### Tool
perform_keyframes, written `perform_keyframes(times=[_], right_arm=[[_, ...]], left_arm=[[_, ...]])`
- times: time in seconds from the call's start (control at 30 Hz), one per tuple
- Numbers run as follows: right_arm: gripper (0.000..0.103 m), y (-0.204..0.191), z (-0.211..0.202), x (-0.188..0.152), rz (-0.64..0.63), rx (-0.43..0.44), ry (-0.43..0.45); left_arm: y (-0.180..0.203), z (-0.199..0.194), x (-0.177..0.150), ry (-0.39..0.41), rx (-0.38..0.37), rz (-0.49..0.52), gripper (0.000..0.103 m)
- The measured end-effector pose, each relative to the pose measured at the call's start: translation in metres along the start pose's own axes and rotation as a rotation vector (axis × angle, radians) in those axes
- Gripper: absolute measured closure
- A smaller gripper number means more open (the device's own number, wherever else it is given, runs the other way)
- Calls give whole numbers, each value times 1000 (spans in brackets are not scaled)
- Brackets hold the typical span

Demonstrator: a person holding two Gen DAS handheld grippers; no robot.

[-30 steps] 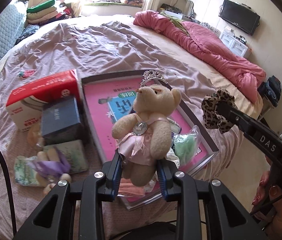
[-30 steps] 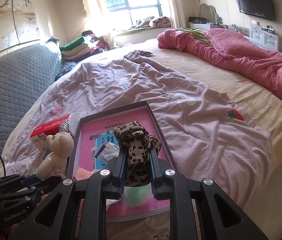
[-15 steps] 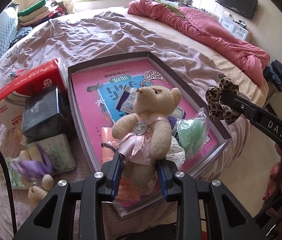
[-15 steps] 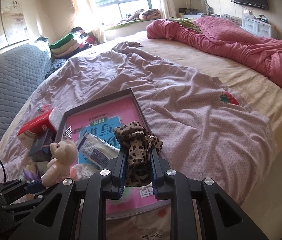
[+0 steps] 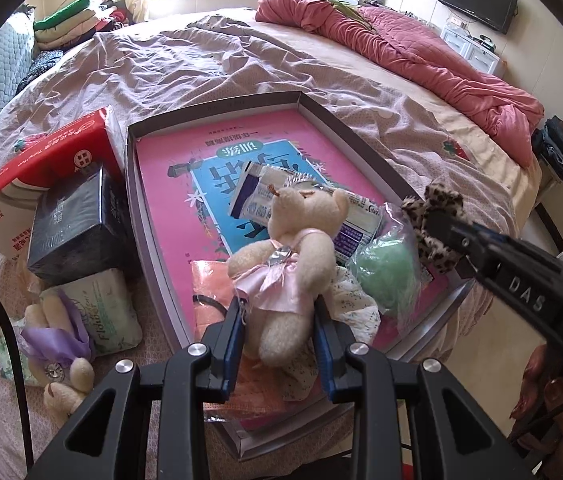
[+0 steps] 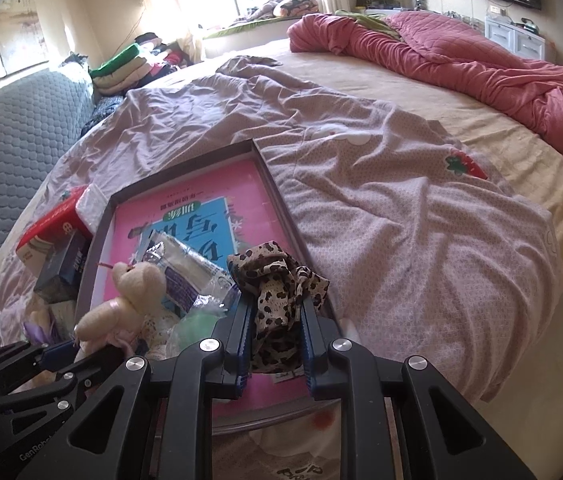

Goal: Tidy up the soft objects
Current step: 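Carry the teddy bear over the pink tray with the left tool while the right tool carries the scrunchie there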

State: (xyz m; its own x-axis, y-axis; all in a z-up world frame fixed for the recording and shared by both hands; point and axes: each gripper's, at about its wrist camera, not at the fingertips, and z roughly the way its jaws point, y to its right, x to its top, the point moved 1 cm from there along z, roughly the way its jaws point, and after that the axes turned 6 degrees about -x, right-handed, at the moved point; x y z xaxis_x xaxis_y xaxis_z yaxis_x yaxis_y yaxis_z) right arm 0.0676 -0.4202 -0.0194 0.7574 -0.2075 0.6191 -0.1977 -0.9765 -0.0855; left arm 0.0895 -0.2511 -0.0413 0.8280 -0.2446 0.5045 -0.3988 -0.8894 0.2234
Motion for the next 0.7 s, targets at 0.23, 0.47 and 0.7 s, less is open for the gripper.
perform_keyframes(times=[0.23, 0.47, 0.7], right_arm=[[77, -8, 8, -3, -13, 29, -25], [68, -6, 9, -3, 14, 42, -37], [59, -5, 5, -2, 22, 33, -28]], left_arm=[[-8, 2, 4, 5, -11, -25, 71], [-10, 3, 4, 6, -27, -43, 71], [-13, 4, 5, 3, -63, -67, 70]])
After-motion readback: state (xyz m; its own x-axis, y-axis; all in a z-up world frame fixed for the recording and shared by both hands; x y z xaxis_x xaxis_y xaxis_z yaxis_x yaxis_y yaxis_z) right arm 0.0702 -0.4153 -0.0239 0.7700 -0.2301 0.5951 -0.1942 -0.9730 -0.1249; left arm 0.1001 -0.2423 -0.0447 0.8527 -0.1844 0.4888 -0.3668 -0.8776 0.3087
